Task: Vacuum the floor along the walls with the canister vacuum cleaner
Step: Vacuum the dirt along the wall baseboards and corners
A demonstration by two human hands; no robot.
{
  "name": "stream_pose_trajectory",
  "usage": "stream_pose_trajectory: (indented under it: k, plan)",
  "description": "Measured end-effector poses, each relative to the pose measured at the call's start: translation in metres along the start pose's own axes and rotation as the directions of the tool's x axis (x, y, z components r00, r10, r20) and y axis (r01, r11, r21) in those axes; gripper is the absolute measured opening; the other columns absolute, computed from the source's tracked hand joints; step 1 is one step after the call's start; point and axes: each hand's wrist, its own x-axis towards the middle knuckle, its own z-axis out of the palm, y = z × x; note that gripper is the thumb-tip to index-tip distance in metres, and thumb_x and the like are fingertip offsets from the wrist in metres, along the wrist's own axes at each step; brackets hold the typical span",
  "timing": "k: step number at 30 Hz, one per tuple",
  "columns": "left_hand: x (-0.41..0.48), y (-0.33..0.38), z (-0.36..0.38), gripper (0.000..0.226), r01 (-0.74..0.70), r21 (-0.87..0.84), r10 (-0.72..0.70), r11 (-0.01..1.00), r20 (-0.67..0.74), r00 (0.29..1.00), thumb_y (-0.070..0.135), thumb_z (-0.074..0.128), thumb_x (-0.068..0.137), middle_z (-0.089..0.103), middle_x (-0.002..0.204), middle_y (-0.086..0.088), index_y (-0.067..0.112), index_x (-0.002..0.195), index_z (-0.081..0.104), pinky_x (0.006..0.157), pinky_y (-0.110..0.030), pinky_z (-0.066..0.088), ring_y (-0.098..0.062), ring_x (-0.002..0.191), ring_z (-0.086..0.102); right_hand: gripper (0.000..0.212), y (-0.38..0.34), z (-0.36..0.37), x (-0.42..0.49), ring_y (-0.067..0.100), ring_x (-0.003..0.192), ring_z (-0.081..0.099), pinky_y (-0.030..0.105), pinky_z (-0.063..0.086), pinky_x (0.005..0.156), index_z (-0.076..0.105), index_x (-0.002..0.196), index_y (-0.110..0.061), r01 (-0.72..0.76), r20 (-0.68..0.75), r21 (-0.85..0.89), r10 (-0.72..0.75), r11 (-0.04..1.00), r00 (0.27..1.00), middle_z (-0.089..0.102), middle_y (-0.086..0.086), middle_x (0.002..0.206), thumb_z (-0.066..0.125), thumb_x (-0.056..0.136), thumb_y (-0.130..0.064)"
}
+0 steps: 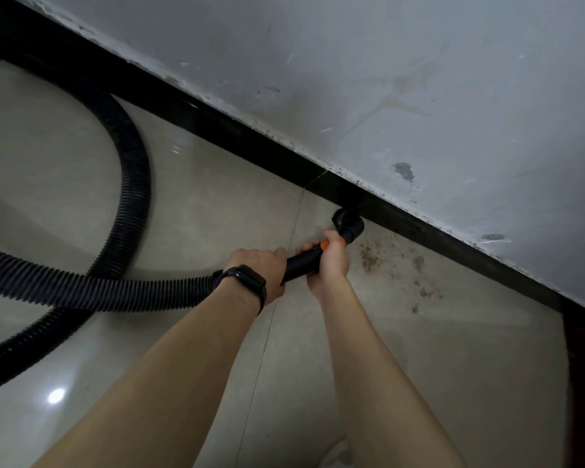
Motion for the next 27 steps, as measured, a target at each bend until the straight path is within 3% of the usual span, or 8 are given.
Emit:
stream_pose_trajectory:
  k: [5, 10, 13, 15, 21, 24, 27]
  plan:
    - [-0.012, -0.01, 0.0, 0.035, 0.044, -0.1, -0.041, 0.994, 0.036, 0.999, 0.046, 0.046, 0.098, 0.066, 0.107, -0.003, 0.017, 0.117, 0.042, 0.065, -0.031, 0.04, -0.026, 0.092, 0.065, 0.012, -0.003, 0.012, 0.003, 0.022, 0.05, 0.056, 0.034, 0.054, 0.053, 0.053, 0.093, -0.008, -0.062, 0.015, -0.031, 0.062, 0.998, 0.998, 0.053, 0.008, 0.07, 0.064, 0.095, -0.014]
    - [-0.035, -0.018, -0.014, 0.037, 0.11, -0.155, -0.078, 0.982, 0.199, 0.977, 0.051, 0.049, 0.095, 0.064, 0.096, -0.002, 0.02, 0.114, 0.042, 0.061, -0.029, 0.043, -0.022, 0.076, 0.058, 0.021, 0.001, 0.023, -0.012, 0.022, 0.053, 0.062, 0.033, 0.057, 0.053, 0.056, 0.113, -0.004, -0.129, 0.052, -0.152, 0.138, 0.98, 0.989, 0.059, 0.012, 0.081, 0.063, 0.099, -0.018]
    - [-0.049, -0.007, -0.018, 0.035, 0.151, -0.18, -0.098, 0.972, 0.272, 0.957, 0.051, 0.052, 0.093, 0.057, 0.087, 0.002, 0.021, 0.11, 0.043, 0.066, -0.033, 0.052, -0.021, 0.074, 0.059, 0.037, 0.001, 0.015, -0.025, 0.027, 0.063, 0.064, 0.036, 0.059, 0.056, 0.055, 0.127, -0.003, -0.165, 0.053, -0.166, 0.175, 0.972, 0.983, 0.062, 0.015, 0.091, 0.065, 0.097, -0.021]
    - [-0.056, -0.001, -0.019, 0.034, 0.128, -0.188, -0.062, 0.974, 0.321, 0.945, 0.05, 0.055, 0.092, 0.056, 0.084, 0.003, 0.023, 0.107, 0.043, 0.067, -0.034, 0.054, -0.02, 0.073, 0.059, 0.041, 0.003, 0.002, -0.035, 0.028, 0.059, 0.066, 0.038, 0.059, 0.058, 0.054, 0.13, -0.003, -0.18, 0.008, -0.157, 0.183, 0.971, 0.983, 0.062, 0.015, 0.091, 0.065, 0.097, -0.023]
    - [-0.089, 0.017, -0.032, 0.025, -0.041, -0.093, 0.076, 0.995, 0.412, 0.908, 0.049, 0.054, 0.089, 0.055, 0.081, 0.006, 0.029, 0.098, 0.045, 0.06, -0.029, 0.048, -0.016, 0.069, 0.058, 0.03, 0.025, -0.062, -0.089, 0.022, 0.051, 0.068, 0.041, 0.062, 0.068, 0.054, 0.119, -0.007, -0.25, -0.108, 0.135, 0.265, 0.959, 0.958, 0.059, 0.01, 0.082, 0.07, 0.096, -0.016]
    - [-0.104, 0.028, -0.021, 0.021, -0.038, -0.132, 0.089, 0.991, 0.409, 0.908, 0.043, 0.053, 0.092, 0.057, 0.084, 0.004, 0.026, 0.101, 0.045, 0.06, -0.031, 0.048, -0.018, 0.069, 0.057, 0.024, 0.035, -0.085, -0.11, 0.027, 0.063, 0.07, 0.043, 0.061, 0.069, 0.054, 0.109, -0.004, -0.266, -0.098, 0.282, 0.303, 0.922, 0.948, 0.06, 0.012, 0.082, 0.072, 0.095, -0.011]
    - [-0.114, 0.033, -0.004, 0.026, -0.041, -0.146, 0.095, 0.988, 0.391, 0.915, 0.043, 0.053, 0.092, 0.063, 0.094, -0.002, 0.024, 0.107, 0.046, 0.07, -0.039, 0.055, -0.025, 0.08, 0.062, 0.018, 0.046, -0.088, -0.119, 0.03, 0.07, 0.07, 0.045, 0.059, 0.073, 0.055, 0.102, -0.005, -0.282, -0.109, 0.336, 0.334, 0.899, 0.936, 0.062, 0.012, 0.079, 0.069, 0.098, -0.014]
